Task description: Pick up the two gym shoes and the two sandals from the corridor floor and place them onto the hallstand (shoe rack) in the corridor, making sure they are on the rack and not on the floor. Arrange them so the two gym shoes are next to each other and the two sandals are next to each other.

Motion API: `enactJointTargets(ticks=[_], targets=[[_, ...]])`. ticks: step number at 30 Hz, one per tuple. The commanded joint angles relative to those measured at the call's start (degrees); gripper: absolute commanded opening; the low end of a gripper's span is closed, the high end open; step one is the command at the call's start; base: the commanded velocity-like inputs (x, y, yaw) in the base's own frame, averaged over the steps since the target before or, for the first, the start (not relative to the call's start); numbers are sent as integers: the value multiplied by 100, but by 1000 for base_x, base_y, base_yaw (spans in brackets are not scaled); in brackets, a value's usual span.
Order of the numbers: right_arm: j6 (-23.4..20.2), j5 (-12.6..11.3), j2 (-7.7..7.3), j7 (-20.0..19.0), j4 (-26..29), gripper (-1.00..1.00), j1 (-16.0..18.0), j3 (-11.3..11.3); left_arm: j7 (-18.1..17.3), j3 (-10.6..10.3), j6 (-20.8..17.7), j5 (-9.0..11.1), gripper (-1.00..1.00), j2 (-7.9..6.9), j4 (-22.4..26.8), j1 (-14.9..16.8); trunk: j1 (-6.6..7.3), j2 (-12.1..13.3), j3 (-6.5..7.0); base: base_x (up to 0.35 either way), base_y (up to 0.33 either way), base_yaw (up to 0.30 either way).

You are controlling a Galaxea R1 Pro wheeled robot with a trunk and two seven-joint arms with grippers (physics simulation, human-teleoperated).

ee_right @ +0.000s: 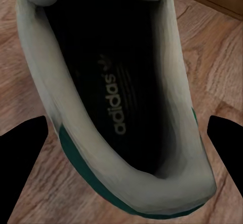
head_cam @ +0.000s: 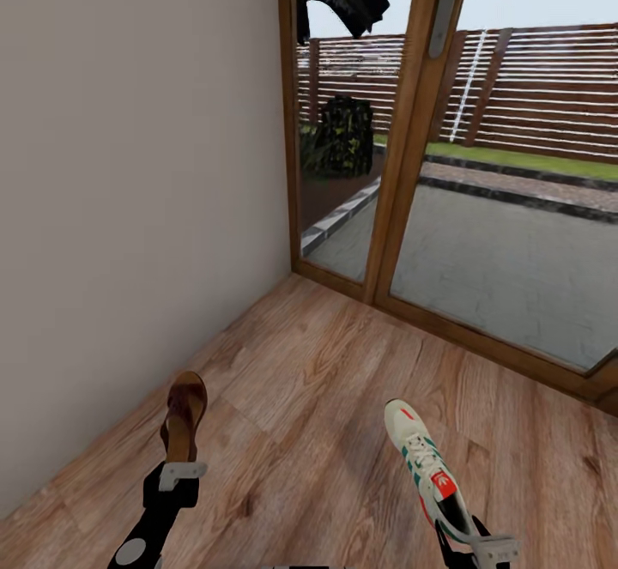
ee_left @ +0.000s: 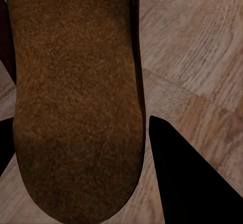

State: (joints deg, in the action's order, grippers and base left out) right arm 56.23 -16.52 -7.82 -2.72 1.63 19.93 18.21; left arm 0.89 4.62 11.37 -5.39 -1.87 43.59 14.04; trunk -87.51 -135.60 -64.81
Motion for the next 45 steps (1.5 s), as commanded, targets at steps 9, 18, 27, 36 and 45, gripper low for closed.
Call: enactJointTargets(ticks=[9, 18, 27, 36, 45], targets=[[11, -69, -9, -21, 4, -100, 2, 34, 16, 12, 23, -68, -100, 2, -35, 2, 1, -1, 77, 0, 0, 0], [20, -71, -3, -23, 12, -100, 2, 34, 16, 12, 21, -67, -100, 2, -35, 2, 1, -1, 150, 0, 0, 0], [18, -71, -5, -26, 13, -100, 2, 25, 16, 21, 14, -67, -100, 1, -37, 2, 1, -1, 165, -77, 71, -44], [-20, -70, -6, -39, 5, -100, 2, 25, 16, 13, 14, -67, -100, 6, -45, 2, 1, -1, 213, -233, 219, -207], [-16, -71, 6, -36, 9, -100, 2, 33, 16, 17, 14, -58, -100, 2, -44, 2, 1, -1, 245, -231, 229, -137]])
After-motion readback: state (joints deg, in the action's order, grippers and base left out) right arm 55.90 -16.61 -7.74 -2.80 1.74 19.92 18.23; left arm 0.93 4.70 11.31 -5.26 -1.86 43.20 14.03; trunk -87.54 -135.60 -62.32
